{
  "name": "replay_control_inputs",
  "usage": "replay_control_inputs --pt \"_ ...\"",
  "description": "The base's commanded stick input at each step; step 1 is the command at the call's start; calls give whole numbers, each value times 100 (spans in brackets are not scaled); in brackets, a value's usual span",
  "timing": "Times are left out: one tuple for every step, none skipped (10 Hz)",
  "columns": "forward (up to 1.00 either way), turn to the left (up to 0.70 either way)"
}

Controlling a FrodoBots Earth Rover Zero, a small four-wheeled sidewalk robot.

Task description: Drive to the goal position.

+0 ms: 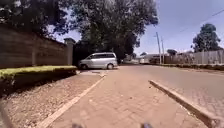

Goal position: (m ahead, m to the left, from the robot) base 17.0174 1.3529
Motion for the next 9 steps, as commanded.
replay_control_inputs --pt "70 0" --pt "70 -17" --pt "70 -27" --pt "70 -34" --pt "70 -30" --pt "70 0" --pt "70 0" --pt "70 0" --pt "70 -35"
